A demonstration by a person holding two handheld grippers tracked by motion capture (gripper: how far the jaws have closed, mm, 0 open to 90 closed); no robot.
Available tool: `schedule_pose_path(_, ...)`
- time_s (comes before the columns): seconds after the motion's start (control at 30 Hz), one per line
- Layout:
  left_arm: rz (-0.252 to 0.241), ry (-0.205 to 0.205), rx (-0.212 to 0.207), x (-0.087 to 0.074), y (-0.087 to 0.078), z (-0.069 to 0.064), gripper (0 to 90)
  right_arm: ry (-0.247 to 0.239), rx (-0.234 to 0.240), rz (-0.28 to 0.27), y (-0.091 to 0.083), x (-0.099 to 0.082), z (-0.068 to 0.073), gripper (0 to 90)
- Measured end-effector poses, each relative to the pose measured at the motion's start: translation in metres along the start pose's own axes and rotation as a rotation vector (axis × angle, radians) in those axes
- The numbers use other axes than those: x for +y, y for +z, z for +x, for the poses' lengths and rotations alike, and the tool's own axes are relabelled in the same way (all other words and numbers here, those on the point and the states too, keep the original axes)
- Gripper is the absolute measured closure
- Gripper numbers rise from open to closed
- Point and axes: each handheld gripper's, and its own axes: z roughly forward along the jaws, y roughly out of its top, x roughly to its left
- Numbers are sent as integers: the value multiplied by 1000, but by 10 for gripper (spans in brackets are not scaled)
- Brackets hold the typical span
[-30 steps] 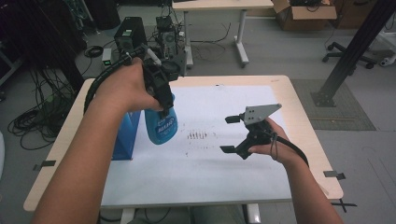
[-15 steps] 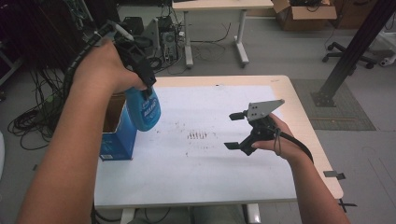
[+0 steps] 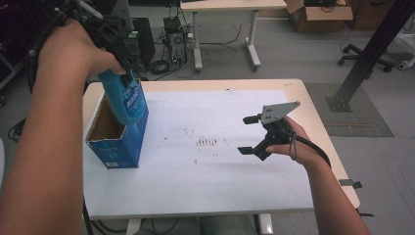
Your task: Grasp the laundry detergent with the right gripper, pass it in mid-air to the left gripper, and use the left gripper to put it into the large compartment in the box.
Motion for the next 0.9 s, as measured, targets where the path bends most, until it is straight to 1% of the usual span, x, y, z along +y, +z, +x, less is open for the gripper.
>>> schedule_pose_path(0.07,-4,-21,0,-2,-2,7,385,1,2,3,0,0,-1,5)
schedule_pose_path(0.13,-11,-50,-3,-3,-2,16,385,0,7,-5,1,0,0,6)
schedule_pose_path(0.17,-5,-73,-3,-4,0,22,385,-3,11,-5,1,0,0,7)
schedule_pose_path(0.2,-5,-73,-3,-4,0,22,385,-3,11,-5,1,0,0,7)
schedule_pose_path(0.23,-3,-90,-2,-4,3,26,385,-4,12,-2,2,1,0,7)
schedule_pose_path(0.27,-3,-95,0,-4,4,28,385,-5,10,-1,2,1,0,7)
schedule_pose_path(0.3,-1,-115,1,-5,7,33,385,-2,12,0,3,1,0,7)
schedule_pose_path(0.33,-1,-115,1,-5,7,33,385,-2,12,0,3,1,0,7)
schedule_pose_path(0.37,-1,-125,0,-5,9,35,385,-2,12,0,4,1,0,7)
schedule_pose_path(0.43,-5,-157,-7,-5,12,41,385,-1,13,5,5,1,0,7)
schedule_pose_path(0.47,-5,-157,-7,-5,12,41,385,-1,13,5,5,1,0,7)
schedule_pose_path(0.5,-6,-167,-8,-5,13,43,385,0,14,6,5,1,0,7)
schedule_pose_path(0.57,-2,-178,-3,-6,15,45,385,1,15,8,6,1,0,7)
schedule_pose_path(0.6,-3,-199,0,-6,16,48,385,0,15,7,6,1,0,7)
schedule_pose_path(0.67,-2,-206,3,-6,17,49,385,2,16,9,7,1,0,8)
schedule_pose_path(0.7,-2,-222,4,-6,20,52,385,4,15,12,8,1,0,7)
schedule_pose_path(0.73,-2,-222,4,-6,20,52,385,4,15,12,8,1,0,7)
schedule_pose_path(0.83,4,-241,2,-6,27,56,385,0,21,13,9,1,0,8)
schedule_pose_path(0.9,6,-241,5,-6,29,57,385,1,22,14,10,1,1,8)
